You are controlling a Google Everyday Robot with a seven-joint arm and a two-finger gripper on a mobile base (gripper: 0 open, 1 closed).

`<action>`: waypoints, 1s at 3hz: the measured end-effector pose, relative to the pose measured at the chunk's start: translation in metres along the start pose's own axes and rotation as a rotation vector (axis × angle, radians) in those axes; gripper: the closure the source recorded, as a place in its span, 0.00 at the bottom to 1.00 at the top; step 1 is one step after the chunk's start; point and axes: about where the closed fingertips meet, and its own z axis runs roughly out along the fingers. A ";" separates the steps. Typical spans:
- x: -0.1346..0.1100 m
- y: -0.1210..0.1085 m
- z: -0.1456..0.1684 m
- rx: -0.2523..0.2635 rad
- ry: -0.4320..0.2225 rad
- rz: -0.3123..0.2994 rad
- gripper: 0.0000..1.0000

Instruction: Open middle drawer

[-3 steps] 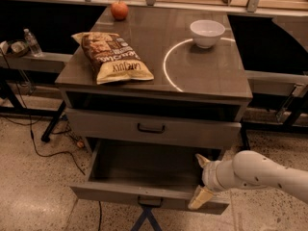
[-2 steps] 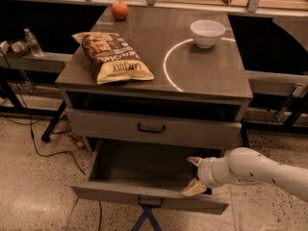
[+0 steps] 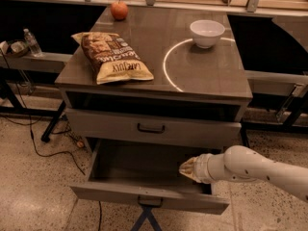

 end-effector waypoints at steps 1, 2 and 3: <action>-0.002 -0.001 -0.002 0.016 0.007 0.007 1.00; -0.001 0.004 -0.005 0.027 0.024 0.028 1.00; 0.003 0.016 0.013 0.011 0.018 0.046 1.00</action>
Offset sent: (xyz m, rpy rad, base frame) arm -0.0112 -0.0052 0.0061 -0.0320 0.0092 -0.0844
